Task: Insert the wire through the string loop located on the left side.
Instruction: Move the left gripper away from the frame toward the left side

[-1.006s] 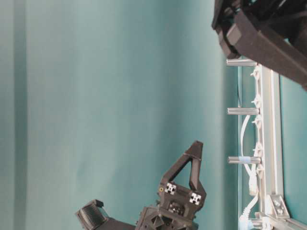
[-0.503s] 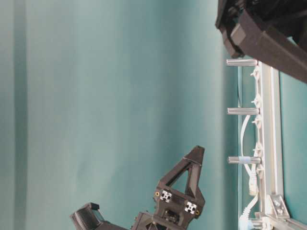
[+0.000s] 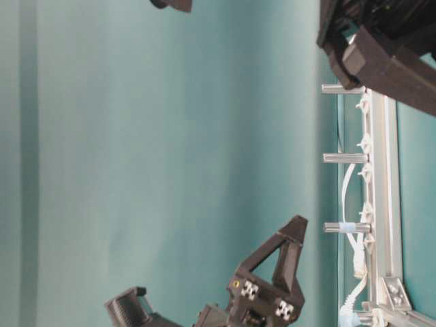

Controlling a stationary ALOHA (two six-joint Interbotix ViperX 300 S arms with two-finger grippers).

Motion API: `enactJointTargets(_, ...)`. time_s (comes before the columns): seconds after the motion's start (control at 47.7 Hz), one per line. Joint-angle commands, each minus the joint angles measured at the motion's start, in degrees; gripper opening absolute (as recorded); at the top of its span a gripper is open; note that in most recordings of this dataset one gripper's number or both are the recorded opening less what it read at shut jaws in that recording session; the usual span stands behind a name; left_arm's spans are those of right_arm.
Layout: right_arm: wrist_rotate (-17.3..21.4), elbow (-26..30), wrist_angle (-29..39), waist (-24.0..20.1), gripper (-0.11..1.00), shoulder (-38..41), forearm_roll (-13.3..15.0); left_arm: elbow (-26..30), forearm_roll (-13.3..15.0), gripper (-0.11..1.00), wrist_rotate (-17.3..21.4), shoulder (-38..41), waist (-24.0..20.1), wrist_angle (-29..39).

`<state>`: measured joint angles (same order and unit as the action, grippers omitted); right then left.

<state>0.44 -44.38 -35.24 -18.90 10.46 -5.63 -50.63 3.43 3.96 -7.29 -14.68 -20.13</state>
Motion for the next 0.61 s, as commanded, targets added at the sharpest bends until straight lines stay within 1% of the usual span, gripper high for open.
enactJointTargets(0.0, -0.2, 0.9, -0.1, -0.9, 0.63, -1.9, -2.3, -0.4, -0.2, 0.64, 1.1, -2.5, 0.3, 0.1)
enactJointTargets(0.105, -1.2, 0.9, 0.0, -1.8, 0.63, -1.9, -4.7, -2.0, -0.2, 0.64, 1.1, -4.5, 0.4, 1.3)
enactJointTargets(0.189, -2.9, 1.1, 0.0, -2.6, 0.64, -1.9, -7.7, -3.4, -0.2, 0.66, 1.1, -6.2, 0.6, 2.7)
enactJointTargets(0.273, -5.4, 1.2, 0.0, -3.4, 0.63, -1.9, -11.7, -4.7, -0.2, 0.68, 1.1, -8.4, 1.3, 4.3)
enactJointTargets(0.294, -6.6, 1.3, 0.0, -3.8, 0.63, -1.9, -13.3, -4.9, -0.2, 0.70, 1.1, -8.9, 1.4, 4.7)
enactJointTargets(0.398, -11.2, 1.8, -0.3, -4.9, 0.63, -1.7, -19.3, -6.2, -0.2, 0.76, 1.1, -11.1, 1.8, 6.6)
enactJointTargets(0.482, -15.0, 2.5, -0.5, -5.9, 0.63, -1.3, -24.1, -7.2, -0.2, 0.77, 1.1, -12.6, 1.8, 7.6)
enactJointTargets(0.587, -18.5, 3.3, -1.3, -7.2, 0.63, -0.6, -28.9, -8.3, -0.2, 0.77, 1.1, -14.3, 1.8, 8.3)
